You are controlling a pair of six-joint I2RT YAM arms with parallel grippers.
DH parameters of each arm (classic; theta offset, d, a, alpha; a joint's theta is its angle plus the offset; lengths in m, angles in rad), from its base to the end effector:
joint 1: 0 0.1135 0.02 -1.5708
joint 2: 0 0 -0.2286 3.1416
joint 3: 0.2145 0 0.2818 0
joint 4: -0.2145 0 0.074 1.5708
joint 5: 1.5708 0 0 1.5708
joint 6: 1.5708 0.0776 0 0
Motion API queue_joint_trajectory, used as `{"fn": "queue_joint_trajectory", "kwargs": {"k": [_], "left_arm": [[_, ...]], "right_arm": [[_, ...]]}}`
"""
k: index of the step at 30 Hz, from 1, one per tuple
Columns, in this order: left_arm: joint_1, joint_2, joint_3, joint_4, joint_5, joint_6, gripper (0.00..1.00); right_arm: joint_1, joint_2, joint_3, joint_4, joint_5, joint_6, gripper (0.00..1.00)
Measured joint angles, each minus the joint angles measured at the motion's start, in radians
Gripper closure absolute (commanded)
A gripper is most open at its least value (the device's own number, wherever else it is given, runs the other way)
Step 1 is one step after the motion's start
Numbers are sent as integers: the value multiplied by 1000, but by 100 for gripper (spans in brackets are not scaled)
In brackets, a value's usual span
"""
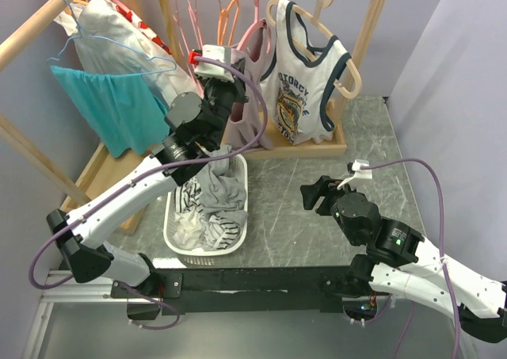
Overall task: Remove the tank top from the hanger
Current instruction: Pick up the hanger from the clothesline.
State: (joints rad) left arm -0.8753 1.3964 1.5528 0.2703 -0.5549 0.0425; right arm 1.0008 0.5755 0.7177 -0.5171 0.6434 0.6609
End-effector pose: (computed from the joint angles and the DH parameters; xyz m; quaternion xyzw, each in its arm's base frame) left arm 0.2687 -0.2582 0.4987 0.0242 0.5688 -0.1915 0.7995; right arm 0.1573 0.1592 0.2865 0.0428 0.8029 0.2182 0.5531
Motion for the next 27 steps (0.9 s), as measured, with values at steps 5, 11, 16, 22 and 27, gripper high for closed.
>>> {"fn": "queue_joint_trajectory", "kwargs": {"k": [5,11,16,22,27], "left_arm": [[8,32,-22,55,10,2,99],[8,10,-156,211,11,8,99],[8,7,-185,292,17,25,99],[8,7,-183,359,26,33,99],[8,-11,-183,336,56,29,99]], "right_arm": [[0,-3,-2,0,0,0,25],[-5,-19,-8,0,0,0,25],[-9,-13,-15,0,0,0,25],[-13,-2,-16,0,-1,0,24],[-20,-2,-17,0,-1,-1,24]]}}
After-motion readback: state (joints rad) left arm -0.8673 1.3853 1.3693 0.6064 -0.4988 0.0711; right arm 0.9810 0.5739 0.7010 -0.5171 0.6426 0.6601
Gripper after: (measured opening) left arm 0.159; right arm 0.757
